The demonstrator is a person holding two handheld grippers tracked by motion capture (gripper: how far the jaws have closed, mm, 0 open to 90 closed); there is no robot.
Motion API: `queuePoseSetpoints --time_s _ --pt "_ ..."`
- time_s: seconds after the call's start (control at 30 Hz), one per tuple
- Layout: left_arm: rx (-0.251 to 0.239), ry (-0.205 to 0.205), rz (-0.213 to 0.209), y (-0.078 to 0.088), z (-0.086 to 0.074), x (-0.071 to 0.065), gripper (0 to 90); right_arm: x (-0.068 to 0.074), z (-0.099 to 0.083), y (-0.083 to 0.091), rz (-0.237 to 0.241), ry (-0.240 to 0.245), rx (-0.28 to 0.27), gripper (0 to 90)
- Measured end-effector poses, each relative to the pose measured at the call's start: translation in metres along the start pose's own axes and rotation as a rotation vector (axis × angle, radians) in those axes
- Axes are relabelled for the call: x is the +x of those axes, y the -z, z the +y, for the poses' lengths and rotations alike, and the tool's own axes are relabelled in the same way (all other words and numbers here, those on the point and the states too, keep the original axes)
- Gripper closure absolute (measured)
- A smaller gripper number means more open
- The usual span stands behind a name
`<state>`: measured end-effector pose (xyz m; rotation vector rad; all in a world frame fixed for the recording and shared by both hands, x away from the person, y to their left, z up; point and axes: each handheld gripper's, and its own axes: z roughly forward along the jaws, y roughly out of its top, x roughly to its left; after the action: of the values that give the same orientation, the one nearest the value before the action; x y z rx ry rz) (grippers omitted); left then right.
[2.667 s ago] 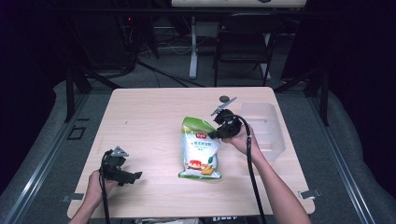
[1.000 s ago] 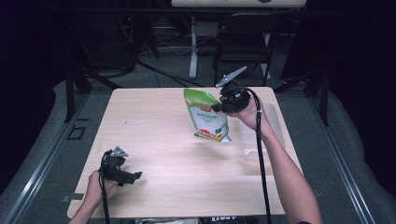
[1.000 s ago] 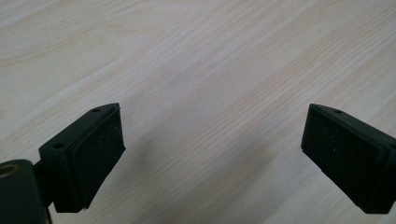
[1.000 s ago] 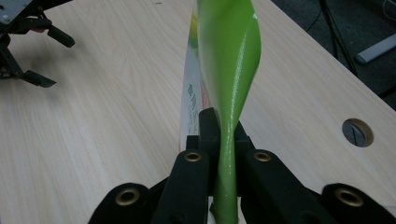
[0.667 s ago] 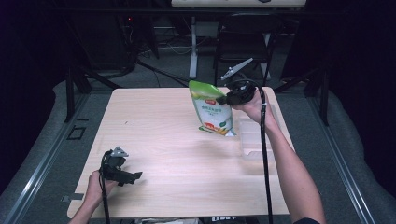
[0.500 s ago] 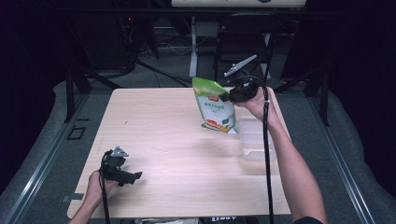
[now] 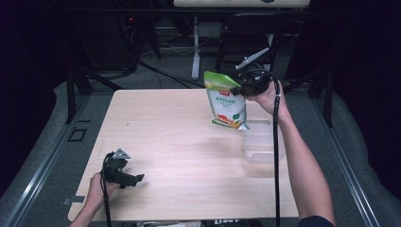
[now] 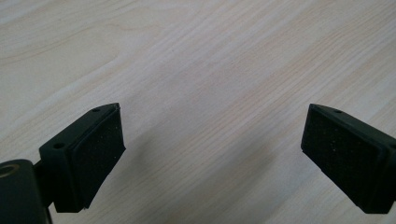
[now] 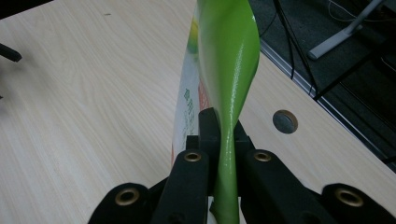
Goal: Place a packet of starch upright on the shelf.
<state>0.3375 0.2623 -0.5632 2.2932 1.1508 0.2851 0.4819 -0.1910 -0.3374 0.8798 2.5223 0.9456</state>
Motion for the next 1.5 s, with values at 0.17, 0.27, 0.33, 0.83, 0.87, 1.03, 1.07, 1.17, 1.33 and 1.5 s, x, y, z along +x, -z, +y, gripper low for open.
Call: queuePoseSetpoints --time_s 0.17,0.27,0.33,0.83,0.87,1.03,1.07,1.17,1.33,1.5 --pt "0.0 0.002 0.0 0.0 0.0 0.001 5.7 -0.009 -0.002 0.002 -0.014 -0.013 -0.005 89.9" --pt "-0.001 0.001 0.001 0.0 0.0 0.001 5.7 -0.016 -0.005 0.005 -0.031 -0.015 0.003 89.9" --pt "-0.002 0.001 0.002 0.0 0.0 0.001 5.7 -0.02 -0.006 0.007 -0.043 -0.019 0.005 89.9" --pt "0.0 -0.001 0.003 0.0 0.0 0.001 5.6 -0.047 -0.026 0.018 -0.115 -0.046 0.022 89.9" --pt "0.001 -0.002 0.003 0.0 0.0 0.001 5.7 -0.048 -0.027 0.019 -0.116 -0.044 0.026 89.9" --pt "0.0 -0.001 0.004 0.0 0.0 0.0 5.6 -0.052 -0.033 0.023 -0.14 -0.051 0.031 89.9" --pt "0.001 -0.001 0.001 0.0 0.0 0.001 5.6 -0.055 -0.035 0.024 -0.145 -0.049 0.034 89.9" --pt "0.001 -0.001 0.002 0.0 0.0 0.0 5.6 -0.057 -0.037 0.026 -0.162 -0.042 0.05 89.9" --pt "0.004 -0.002 0.001 0.0 0.0 0.0 5.6 -0.06 -0.04 0.025 -0.182 -0.028 0.059 89.9" --pt "0.006 -0.002 0.001 -0.001 0.0 0.0 5.6 -0.064 -0.047 0.023 -0.196 -0.025 0.056 89.9"
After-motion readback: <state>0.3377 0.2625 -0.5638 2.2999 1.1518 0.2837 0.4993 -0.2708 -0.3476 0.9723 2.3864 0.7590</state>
